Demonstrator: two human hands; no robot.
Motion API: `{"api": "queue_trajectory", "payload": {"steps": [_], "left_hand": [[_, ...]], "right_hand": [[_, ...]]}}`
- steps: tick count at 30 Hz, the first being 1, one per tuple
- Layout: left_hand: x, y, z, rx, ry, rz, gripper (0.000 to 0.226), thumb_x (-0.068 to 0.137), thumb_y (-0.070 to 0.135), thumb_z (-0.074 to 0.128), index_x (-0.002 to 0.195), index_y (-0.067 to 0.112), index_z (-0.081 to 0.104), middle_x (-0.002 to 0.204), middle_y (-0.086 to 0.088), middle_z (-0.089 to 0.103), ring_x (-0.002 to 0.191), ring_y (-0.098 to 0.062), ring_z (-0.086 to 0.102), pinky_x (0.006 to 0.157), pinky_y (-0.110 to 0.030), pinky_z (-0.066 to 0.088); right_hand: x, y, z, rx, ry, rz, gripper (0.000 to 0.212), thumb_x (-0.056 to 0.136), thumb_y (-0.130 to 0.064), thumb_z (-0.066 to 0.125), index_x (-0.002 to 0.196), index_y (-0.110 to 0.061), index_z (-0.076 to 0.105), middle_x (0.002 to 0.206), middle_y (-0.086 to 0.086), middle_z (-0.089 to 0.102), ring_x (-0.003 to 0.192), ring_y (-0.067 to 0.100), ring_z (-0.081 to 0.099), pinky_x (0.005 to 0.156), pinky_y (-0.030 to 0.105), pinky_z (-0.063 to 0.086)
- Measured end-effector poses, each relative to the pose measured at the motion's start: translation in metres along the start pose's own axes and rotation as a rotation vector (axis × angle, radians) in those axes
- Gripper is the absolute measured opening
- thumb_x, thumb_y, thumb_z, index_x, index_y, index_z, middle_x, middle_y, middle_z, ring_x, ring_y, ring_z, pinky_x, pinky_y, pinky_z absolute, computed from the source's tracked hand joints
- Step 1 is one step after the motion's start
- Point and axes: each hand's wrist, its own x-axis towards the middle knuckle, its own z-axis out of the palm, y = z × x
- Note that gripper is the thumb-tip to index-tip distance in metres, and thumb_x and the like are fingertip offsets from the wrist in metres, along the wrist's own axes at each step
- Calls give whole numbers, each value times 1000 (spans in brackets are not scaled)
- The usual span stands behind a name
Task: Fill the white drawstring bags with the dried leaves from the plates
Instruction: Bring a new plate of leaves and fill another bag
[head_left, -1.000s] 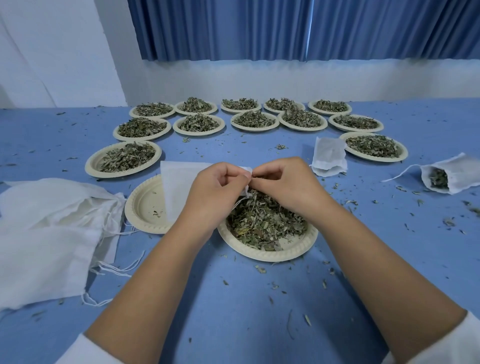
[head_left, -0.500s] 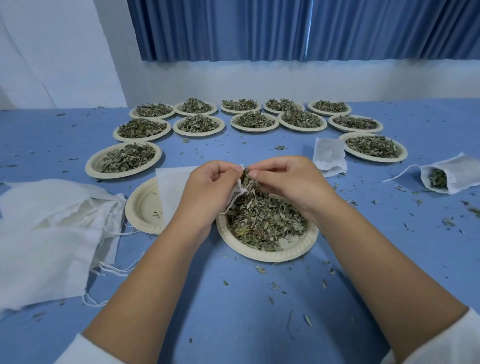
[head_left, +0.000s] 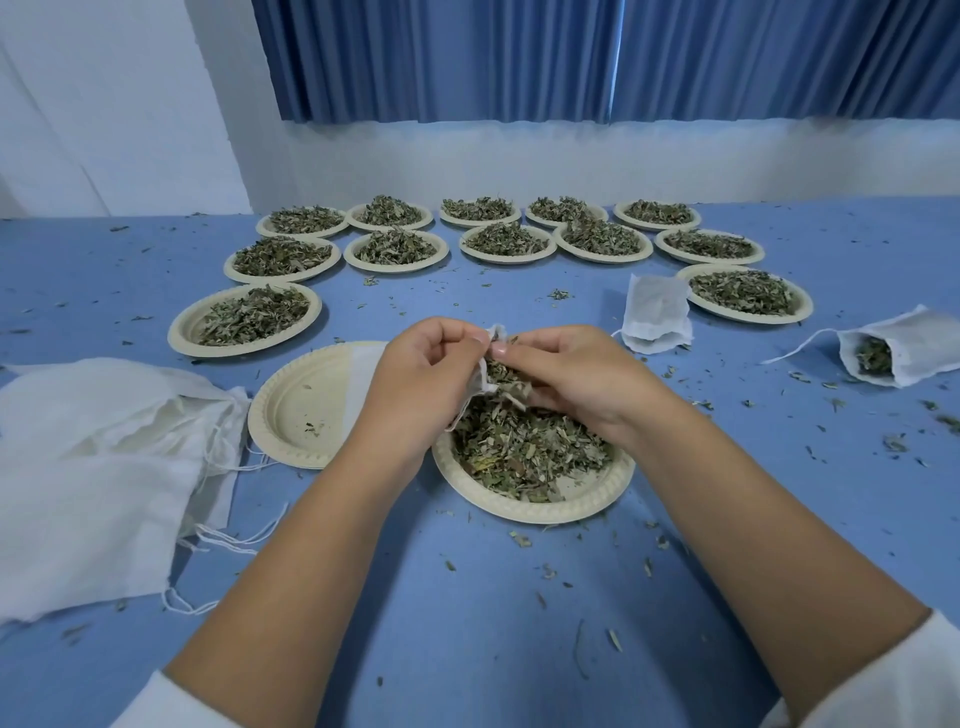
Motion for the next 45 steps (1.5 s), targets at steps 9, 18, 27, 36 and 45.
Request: {"api": "queue_trajectory", "payload": {"steps": [9,18,27,36,45], "left_hand": [[-5,-5,5,192,-159,89,7,93,18,62,90,13,65,53,20,54,44,5,46,48,-7,34],[3,-7,-2,213,112,80,9,93,26,62,84,26,65,74,13,58,60,-4,50,58,-16,41],[8,-8,-4,166,180,51,8,93,24,61,87,23,65,72,6,55,56,-3,45,60,-24,35],[5,-8,-2,156,99,33,10,92,24,62,82,25,64,66,9,54,45,2,42,51,-19,33],[1,-1,0,23,10,18,11,96,13,56,88,15,62,43,17,46,35,1,39,40,-7,31]], "right_hand": [[0,4,0,-252,221,-91,11,82,-9,75,78,-13,65,62,-4,65,40,1,54,44,13,45],[-4,-9,-6,-78,107,52,37,86,-45,70,99,-10,70,90,2,66,63,10,66,58,21,54],[-10,-17,-15,38,-42,132,10,89,3,63,98,-2,65,88,14,69,74,19,74,59,20,56],[-8,-9,-9,97,7,-74,12,81,7,71,89,-1,69,82,14,75,81,22,74,71,22,58],[-5,-2,-2,-68,132,-127,19,73,-9,84,83,-12,67,69,1,68,56,7,61,48,16,46]]}}
